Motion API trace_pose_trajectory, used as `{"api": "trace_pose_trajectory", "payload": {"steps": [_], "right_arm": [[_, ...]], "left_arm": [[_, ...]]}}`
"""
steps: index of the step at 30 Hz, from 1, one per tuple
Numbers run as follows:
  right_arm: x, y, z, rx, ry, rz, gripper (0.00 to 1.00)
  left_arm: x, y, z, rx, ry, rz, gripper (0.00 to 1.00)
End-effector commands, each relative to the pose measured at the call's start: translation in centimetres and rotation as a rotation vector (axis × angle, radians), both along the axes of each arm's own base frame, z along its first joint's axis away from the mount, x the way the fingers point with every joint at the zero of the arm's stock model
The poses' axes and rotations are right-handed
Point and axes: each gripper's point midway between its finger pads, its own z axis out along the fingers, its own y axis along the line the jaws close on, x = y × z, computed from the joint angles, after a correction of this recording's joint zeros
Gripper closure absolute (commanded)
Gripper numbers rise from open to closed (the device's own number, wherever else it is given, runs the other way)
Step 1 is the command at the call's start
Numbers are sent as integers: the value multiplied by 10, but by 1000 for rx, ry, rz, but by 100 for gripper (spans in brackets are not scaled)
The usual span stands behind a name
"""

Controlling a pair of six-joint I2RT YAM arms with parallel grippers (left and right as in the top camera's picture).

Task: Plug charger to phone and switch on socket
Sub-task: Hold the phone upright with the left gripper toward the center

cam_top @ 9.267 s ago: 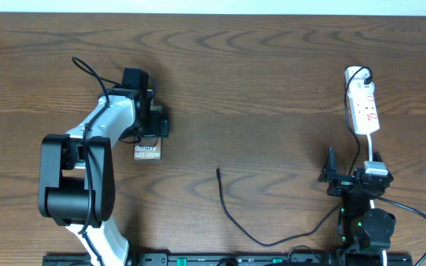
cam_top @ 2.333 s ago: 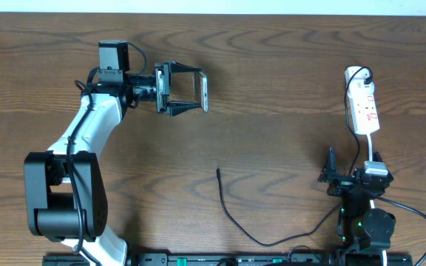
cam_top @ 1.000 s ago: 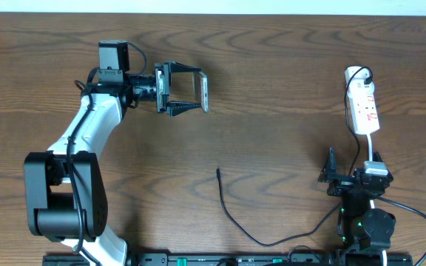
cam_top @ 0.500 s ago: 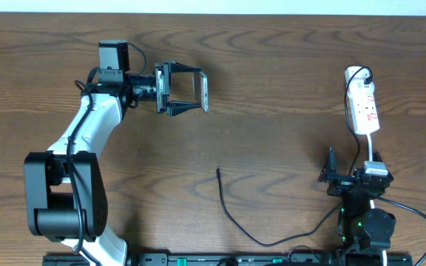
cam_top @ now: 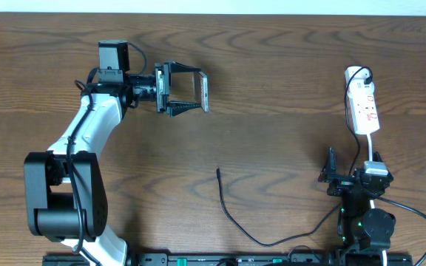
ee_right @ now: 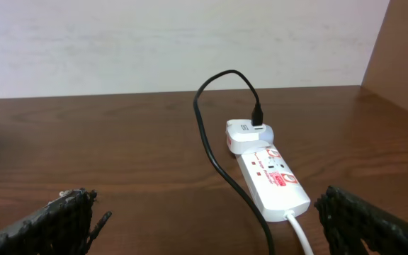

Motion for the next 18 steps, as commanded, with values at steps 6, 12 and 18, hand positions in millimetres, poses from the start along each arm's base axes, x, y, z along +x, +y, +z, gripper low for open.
{"api": "trace_pose_trajectory", "payload": {"steps": [6,12,18], "right_arm": [[0,-1,0,13,-3,-7,1],[0,-1,0,13,-4,-7,1],[0,-1,0,13,-4,-7,1]], "left_arm": [[-3,0,28,-26,-106,-30,93],[-2,0,28,-24,-106,-28,93],[0,0,25,-7,-121,-15,93]]}}
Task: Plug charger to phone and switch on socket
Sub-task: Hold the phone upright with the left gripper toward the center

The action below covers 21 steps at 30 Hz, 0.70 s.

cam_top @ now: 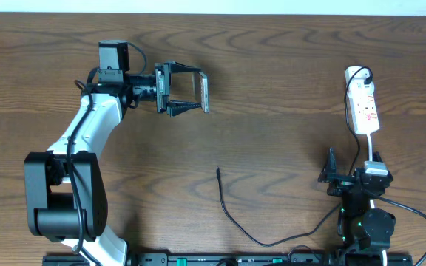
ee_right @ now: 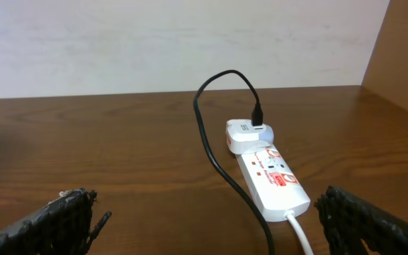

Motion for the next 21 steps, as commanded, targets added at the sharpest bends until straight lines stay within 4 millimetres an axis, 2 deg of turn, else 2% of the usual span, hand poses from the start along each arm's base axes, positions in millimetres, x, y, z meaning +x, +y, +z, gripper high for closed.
{"api": "trace_pose_trajectory", "payload": {"steps": [1,21], "right_arm": [[0,-1,0,13,-4,-7,1],[0,-1,0,13,-4,-7,1]], "left_arm": [[1,0,25,-4,-98,-7,93],[7,2,19,30,-102,27,93]]}}
